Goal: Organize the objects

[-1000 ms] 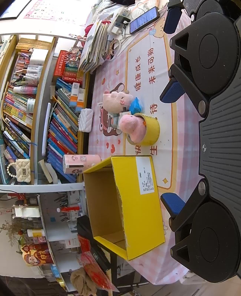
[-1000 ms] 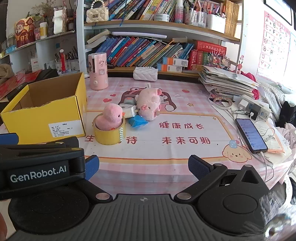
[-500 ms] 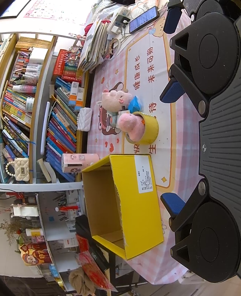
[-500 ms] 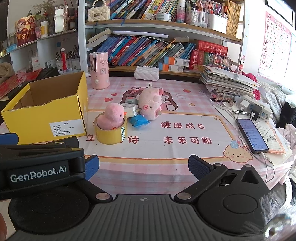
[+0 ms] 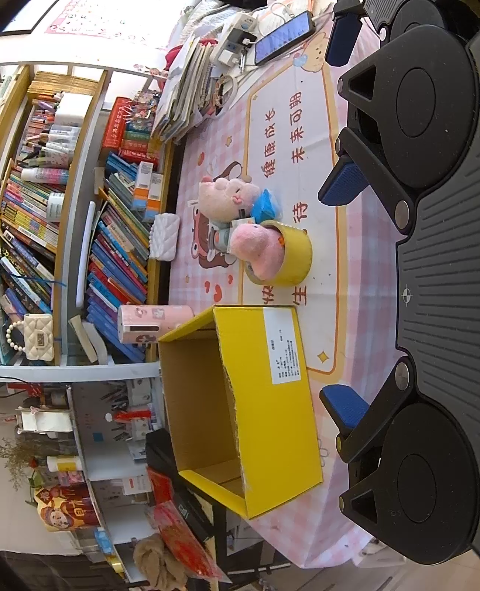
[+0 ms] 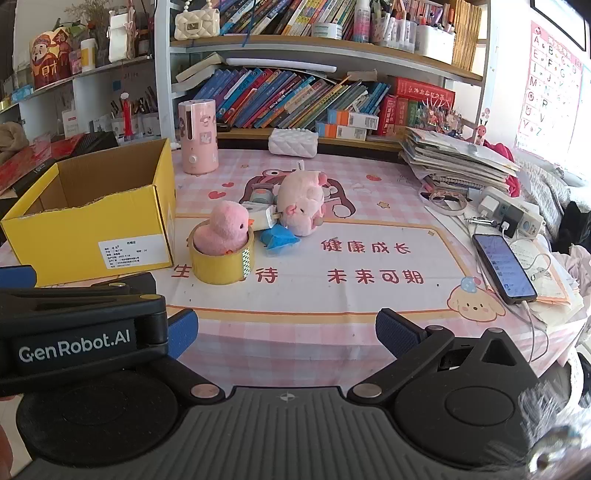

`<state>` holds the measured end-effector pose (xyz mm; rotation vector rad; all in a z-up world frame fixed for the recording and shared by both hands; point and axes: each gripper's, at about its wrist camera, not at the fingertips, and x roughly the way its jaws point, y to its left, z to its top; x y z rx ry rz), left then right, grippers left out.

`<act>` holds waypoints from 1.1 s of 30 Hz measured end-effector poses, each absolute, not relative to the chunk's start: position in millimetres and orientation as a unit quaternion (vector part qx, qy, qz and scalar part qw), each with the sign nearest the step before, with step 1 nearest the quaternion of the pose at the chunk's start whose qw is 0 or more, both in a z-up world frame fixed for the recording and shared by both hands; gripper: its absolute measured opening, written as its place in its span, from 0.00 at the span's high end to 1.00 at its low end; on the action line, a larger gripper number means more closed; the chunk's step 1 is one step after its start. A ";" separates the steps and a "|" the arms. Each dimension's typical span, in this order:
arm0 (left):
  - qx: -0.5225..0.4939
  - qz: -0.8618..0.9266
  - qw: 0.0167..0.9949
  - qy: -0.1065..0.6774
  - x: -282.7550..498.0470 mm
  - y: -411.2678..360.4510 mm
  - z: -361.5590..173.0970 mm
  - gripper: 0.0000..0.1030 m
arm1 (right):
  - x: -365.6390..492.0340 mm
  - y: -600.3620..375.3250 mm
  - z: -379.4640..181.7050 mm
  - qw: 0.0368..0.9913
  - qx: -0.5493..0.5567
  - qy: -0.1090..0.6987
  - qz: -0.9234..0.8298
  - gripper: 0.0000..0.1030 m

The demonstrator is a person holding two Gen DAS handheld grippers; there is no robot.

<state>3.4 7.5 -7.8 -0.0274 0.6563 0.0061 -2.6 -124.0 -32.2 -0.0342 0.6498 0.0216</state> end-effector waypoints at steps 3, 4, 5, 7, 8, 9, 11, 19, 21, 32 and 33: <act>-0.013 0.003 0.946 0.322 3.5 8.4 -8.0 0.00 | -2.0 -123.6 -33.6 0.947 -0.017 0.320 0.010 0.00; -0.014 0.003 0.946 0.323 3.5 8.5 -8.0 0.00 | -1.7 -123.5 -32.8 0.947 -0.017 0.320 0.010 0.00; -0.014 0.003 0.946 0.323 3.7 8.9 -8.1 0.00 | -1.7 -123.5 -34.1 0.947 -0.017 0.321 0.010 0.00; -0.014 0.003 0.946 0.324 4.5 9.8 -7.7 0.00 | -1.0 -122.4 -32.9 0.947 -0.018 0.321 0.010 0.00; -0.014 0.003 0.946 0.324 4.5 9.8 -7.8 0.00 | -0.9 -122.3 -34.3 0.947 -0.018 0.322 0.010 0.00; -0.014 0.003 0.946 0.324 4.5 9.9 -7.9 0.00 | -0.8 -122.2 -33.7 0.947 -0.018 0.321 0.010 0.00; -0.015 0.003 0.946 0.324 4.6 10.5 -8.1 0.00 | -0.3 -121.6 -33.5 0.946 -0.018 0.322 0.010 0.00; -0.015 0.003 0.946 0.324 4.8 10.9 -8.4 0.00 | 0.7 -120.8 -33.8 0.946 -0.018 0.322 0.009 0.00; -0.015 0.003 0.946 0.324 4.9 10.8 -8.3 0.00 | 1.0 -120.6 -35.1 0.947 -0.019 0.322 0.009 0.00; -0.016 0.001 0.944 0.328 13.9 14.0 -9.7 0.00 | 3.2 -119.7 -34.5 0.946 -0.020 0.324 0.009 0.00; -0.016 0.001 0.944 0.329 15.3 14.4 -10.1 0.00 | 3.8 -119.6 -35.4 0.946 -0.020 0.324 0.009 0.00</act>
